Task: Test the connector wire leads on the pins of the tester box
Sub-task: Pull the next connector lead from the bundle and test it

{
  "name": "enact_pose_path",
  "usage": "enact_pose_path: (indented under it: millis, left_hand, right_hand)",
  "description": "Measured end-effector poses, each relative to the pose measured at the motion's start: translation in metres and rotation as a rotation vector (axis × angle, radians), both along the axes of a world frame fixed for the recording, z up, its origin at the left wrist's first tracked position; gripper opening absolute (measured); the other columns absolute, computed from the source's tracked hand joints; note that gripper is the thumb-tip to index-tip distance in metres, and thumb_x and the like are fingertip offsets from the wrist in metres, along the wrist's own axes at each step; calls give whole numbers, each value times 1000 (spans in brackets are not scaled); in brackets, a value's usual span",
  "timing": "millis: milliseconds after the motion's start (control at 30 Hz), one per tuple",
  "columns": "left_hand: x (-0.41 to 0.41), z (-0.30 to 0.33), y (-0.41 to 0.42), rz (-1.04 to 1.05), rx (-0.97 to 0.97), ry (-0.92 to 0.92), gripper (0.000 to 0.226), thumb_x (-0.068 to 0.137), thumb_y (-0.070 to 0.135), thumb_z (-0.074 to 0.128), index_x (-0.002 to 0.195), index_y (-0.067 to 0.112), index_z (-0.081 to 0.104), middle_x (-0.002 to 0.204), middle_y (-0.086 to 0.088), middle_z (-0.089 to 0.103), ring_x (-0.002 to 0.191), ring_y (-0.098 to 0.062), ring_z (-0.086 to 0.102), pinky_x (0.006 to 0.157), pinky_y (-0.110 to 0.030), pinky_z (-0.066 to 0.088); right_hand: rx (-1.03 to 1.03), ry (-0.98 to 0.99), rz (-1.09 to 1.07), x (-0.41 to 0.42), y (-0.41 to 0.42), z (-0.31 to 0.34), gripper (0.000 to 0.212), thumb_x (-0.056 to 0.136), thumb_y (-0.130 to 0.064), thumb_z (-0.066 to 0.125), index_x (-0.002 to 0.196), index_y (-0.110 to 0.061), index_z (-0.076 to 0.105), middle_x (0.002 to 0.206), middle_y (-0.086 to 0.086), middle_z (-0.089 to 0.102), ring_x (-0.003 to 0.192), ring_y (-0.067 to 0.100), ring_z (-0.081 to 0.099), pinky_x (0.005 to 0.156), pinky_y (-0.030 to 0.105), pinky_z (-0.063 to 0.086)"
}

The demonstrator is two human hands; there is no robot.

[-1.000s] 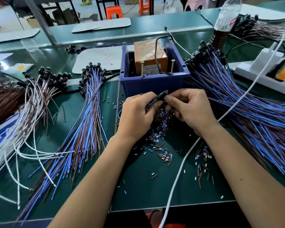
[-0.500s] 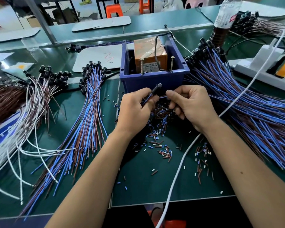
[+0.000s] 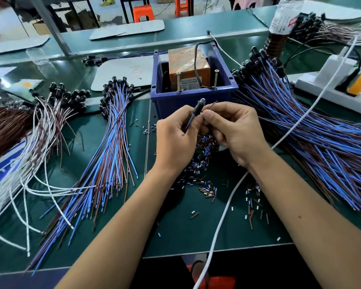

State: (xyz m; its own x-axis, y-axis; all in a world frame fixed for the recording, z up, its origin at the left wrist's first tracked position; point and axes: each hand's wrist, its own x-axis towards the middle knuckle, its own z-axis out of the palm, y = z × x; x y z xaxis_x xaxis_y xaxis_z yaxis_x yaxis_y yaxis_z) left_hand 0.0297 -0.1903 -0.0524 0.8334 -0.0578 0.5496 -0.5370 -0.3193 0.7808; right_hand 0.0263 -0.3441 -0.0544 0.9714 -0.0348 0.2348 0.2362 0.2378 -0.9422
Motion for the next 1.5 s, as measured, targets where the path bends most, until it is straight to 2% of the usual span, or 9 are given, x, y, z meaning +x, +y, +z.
enact_pose_path:
  millis: [233,367,567,667,767,967,1167,1333,1500]
  left_hand:
    - [-6,4,-4,92,-71,-43,22,103,17,63,85,4,67,76,4,74,69,-16,70,65,-44,55]
    - [-8,9,-3,346,-108,-190,19,103,18,64,90,6,70,76,7,71,69,-8,67,64,-36,53]
    - [-8,13,-2,341,-210,-202,10,100,12,65,107,7,70,74,6,70,72,-12,71,70,-27,54]
    - [-6,14,-2,393,-249,-184,9,101,12,62,106,9,70,72,4,71,70,-12,70,68,-19,51]
    - [-3,12,-2,387,-304,-134,9,101,11,62,106,12,69,70,3,70,69,-15,71,67,-27,54]
    - [1,9,-4,387,-313,-112,19,100,7,62,115,5,72,69,3,71,68,-12,71,68,-19,52]
    - [0,8,-4,344,-317,-91,21,100,7,62,117,9,74,71,4,71,69,-18,72,68,-30,58]
    - [-2,9,-4,350,-316,-81,21,97,12,61,109,25,72,71,1,70,69,-29,69,68,-48,57]
    - [-3,10,-3,367,-298,-85,21,98,9,61,110,23,72,69,4,70,65,-24,66,61,-43,55]
  right_hand:
    - [50,15,-36,-2,5,4,6,95,-9,72,91,-8,76,72,8,70,42,8,46,36,16,31]
    - [-39,-113,-63,-4,3,8,10,104,-13,63,96,-7,66,98,12,78,44,18,51,39,22,37]
    - [-220,-240,-312,-8,5,8,10,100,-17,71,102,-9,64,80,9,76,43,19,54,45,27,45]
    - [-312,-310,-523,-6,4,7,8,100,-20,72,97,-13,71,79,0,75,54,14,63,54,26,49]
    - [-379,-346,-671,-4,5,7,8,101,-17,67,101,-14,74,82,-6,74,73,9,72,68,21,53]
    - [-514,-392,-750,-1,7,8,25,98,-10,60,117,-7,76,92,-2,75,83,8,71,74,25,57]
    - [-619,-485,-759,1,8,12,26,97,-4,60,118,-1,76,89,5,75,77,16,69,71,32,57]
    - [-637,-480,-751,0,7,10,26,98,-2,60,118,-1,76,90,6,74,73,18,69,64,34,56]
    - [-631,-469,-736,0,6,9,26,100,-3,59,119,-2,75,91,6,73,76,20,71,65,39,58]
